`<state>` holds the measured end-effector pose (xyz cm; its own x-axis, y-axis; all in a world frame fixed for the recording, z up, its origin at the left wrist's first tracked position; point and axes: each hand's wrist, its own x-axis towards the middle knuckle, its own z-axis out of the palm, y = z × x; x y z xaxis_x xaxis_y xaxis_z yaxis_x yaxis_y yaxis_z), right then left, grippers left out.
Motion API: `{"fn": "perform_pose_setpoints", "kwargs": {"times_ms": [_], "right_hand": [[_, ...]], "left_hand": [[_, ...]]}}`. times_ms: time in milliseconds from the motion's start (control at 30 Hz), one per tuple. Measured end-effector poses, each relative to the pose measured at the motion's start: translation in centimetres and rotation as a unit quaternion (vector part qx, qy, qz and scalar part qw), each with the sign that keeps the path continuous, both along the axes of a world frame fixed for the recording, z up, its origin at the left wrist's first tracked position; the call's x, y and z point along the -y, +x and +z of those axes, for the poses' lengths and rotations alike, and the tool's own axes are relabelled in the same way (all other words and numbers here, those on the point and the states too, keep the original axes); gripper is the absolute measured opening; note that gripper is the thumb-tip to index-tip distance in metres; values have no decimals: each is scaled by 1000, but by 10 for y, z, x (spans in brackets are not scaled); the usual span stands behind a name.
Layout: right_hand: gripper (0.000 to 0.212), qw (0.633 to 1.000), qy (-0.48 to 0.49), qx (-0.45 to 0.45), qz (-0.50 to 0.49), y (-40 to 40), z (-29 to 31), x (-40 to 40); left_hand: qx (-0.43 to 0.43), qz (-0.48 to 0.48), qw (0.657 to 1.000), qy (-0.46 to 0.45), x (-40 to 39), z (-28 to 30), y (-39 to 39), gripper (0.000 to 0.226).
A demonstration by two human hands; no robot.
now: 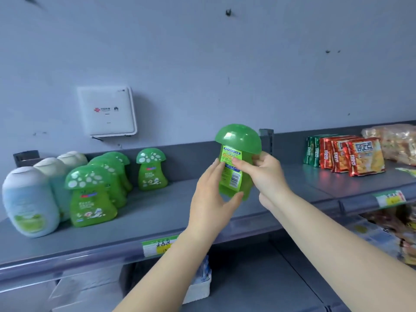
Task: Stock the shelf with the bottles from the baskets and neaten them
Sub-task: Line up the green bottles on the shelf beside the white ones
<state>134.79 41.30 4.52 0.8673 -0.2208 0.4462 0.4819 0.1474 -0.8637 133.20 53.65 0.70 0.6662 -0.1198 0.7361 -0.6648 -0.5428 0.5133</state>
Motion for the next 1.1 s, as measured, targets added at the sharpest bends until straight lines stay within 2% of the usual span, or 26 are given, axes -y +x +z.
{"fn": "perform_pose_setpoints", "kwargs": {"times_ms": [67,133,267,400,533,633,700,767,900,1033,1100], "right_hand": [[21,1000,2,-8,28,7,1,-26],[15,999,-8,-10,50,12,0,-50],[13,994,-32,-14,107,21,-5,-89],[21,986,-94,-8,139,37,-10,-111],[26,983,-142,12,116,57,-18,-131],[23,979,-139,-23,145,68,-24,-140],[17,972,-145,-32,180,74,-27,-143],[17,974,-133,-29,181,80,-28,-146],[21,982,-112,-44,145,95,-27,-151],[26,987,-144,-40,61,117,-25,-157],[30,984,-177,-30,23,126,-24,-162]], "left_hand": [[-18,34,999,8,-16,1,6,80],[-32,53,998,3,-35,2,15,75],[-34,63,995,-71,-80,4,28,31],[-81,-29,988,-129,-128,7,42,21],[-166,-153,950,-214,-160,5,57,29],[-204,-238,923,-223,-179,6,67,36],[-218,-254,919,-207,-187,8,72,38],[-213,-233,928,-197,-192,8,76,40],[-174,-129,957,-191,-191,11,84,35],[-141,35,977,-157,-183,15,99,51],[-142,95,973,-152,-179,14,108,45]]}}
